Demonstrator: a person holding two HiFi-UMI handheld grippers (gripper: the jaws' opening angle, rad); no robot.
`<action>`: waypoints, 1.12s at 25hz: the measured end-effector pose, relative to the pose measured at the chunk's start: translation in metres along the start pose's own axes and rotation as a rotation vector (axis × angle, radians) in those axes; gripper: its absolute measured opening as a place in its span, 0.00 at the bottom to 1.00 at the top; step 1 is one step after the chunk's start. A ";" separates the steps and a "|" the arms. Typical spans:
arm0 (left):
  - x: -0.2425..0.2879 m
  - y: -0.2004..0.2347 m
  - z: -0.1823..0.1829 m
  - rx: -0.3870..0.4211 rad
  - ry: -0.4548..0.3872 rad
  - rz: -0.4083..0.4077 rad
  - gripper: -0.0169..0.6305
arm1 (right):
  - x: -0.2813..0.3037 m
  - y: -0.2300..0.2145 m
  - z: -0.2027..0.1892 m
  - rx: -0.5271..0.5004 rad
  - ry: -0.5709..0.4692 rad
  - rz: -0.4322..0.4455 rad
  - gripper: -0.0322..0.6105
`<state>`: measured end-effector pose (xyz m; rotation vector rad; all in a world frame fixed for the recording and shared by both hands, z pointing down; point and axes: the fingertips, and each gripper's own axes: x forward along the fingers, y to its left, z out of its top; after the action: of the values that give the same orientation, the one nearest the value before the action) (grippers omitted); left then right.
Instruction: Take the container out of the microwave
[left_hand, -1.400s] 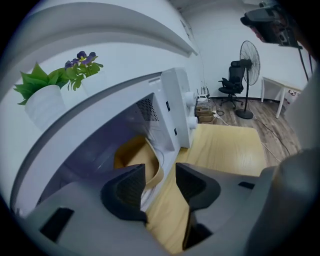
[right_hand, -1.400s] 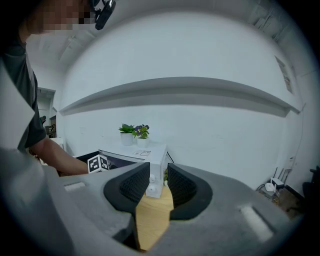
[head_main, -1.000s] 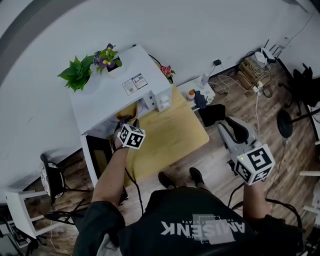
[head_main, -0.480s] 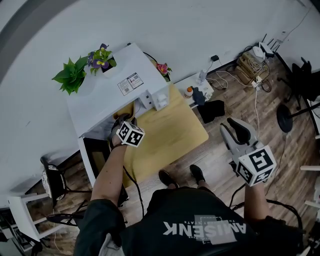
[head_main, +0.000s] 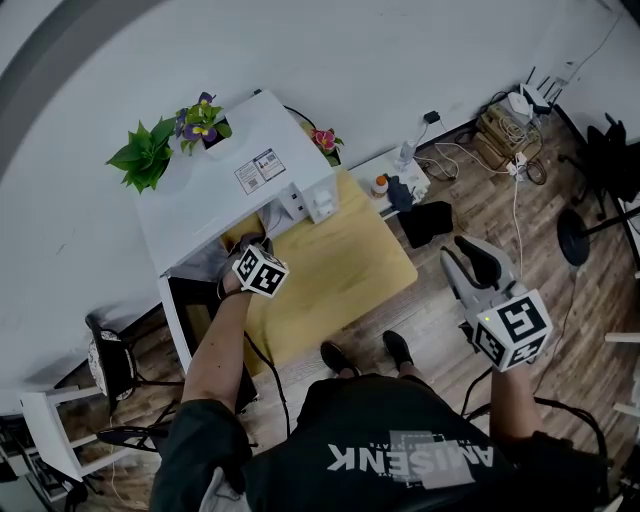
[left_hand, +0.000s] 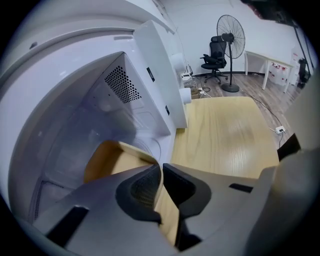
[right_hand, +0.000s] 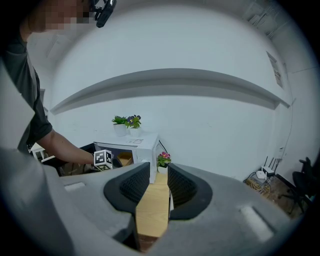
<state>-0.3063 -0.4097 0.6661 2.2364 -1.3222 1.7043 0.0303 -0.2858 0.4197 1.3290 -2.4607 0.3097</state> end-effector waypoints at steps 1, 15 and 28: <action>-0.001 -0.001 -0.001 0.001 0.003 -0.003 0.06 | 0.000 -0.001 0.000 0.004 -0.002 0.000 0.20; -0.047 -0.020 -0.002 -0.092 -0.013 -0.039 0.06 | 0.003 -0.002 0.016 -0.031 -0.046 0.115 0.20; -0.129 -0.063 0.007 -0.158 -0.029 -0.039 0.06 | 0.005 0.001 0.040 -0.094 -0.122 0.299 0.20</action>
<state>-0.2660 -0.2963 0.5877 2.1916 -1.3575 1.5041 0.0197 -0.3029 0.3850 0.9671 -2.7411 0.1836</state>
